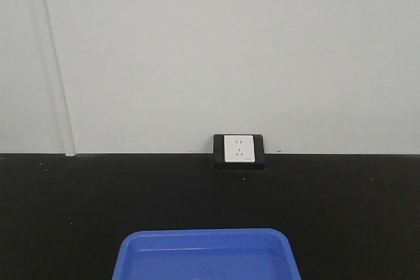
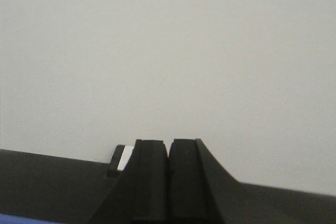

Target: Move beaker to silver tray on left bench

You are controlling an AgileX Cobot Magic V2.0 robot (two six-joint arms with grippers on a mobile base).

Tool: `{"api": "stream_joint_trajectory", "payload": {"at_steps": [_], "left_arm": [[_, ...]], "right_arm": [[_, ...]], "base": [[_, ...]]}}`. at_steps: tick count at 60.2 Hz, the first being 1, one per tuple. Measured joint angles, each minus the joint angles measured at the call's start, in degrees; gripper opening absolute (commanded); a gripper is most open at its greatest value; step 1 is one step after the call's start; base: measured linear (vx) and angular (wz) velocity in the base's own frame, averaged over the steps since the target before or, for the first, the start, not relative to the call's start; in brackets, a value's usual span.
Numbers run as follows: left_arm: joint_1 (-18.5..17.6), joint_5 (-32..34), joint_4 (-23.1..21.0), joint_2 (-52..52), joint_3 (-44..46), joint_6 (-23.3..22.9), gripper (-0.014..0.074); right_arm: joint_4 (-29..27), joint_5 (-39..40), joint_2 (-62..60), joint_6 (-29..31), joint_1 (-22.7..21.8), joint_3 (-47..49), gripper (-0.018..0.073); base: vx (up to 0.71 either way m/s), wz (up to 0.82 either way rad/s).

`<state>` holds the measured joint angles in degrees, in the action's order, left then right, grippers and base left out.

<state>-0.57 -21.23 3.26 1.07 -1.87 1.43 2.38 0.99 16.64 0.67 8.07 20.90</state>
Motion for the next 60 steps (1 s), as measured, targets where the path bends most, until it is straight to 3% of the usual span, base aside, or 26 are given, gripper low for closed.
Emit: {"api": "stream_joint_trajectory", "payload": {"at_steps": [14, 37, 48, 60], "left_arm": [[0.0, 0.0, 0.0, 0.0, 0.0, 0.0, 0.0001], [0.0, 0.0, 0.0, 0.0, 0.0, 0.0, 0.0001], [0.0, 0.0, 0.0, 0.0, 0.0, 0.0, 0.0001], [0.0, 0.0, 0.0, 0.0, 0.0, 0.0, 0.0001]], "right_arm": [[0.0, 3.9, 22.3, 1.6, 0.0, 15.3, -0.0011], [0.0, 3.8, 35.1, 1.6, 0.0, 17.3, 0.0034], [-0.2, 3.7, 35.2, 1.3, 0.0, 17.4, 0.0177], [-0.2, 3.7, 35.2, -1.7, 0.0, 17.4, 0.0504]], "base": [[0.0, 0.0], [0.0, 0.0], [0.0, 0.0], [0.0, 0.0]]}}
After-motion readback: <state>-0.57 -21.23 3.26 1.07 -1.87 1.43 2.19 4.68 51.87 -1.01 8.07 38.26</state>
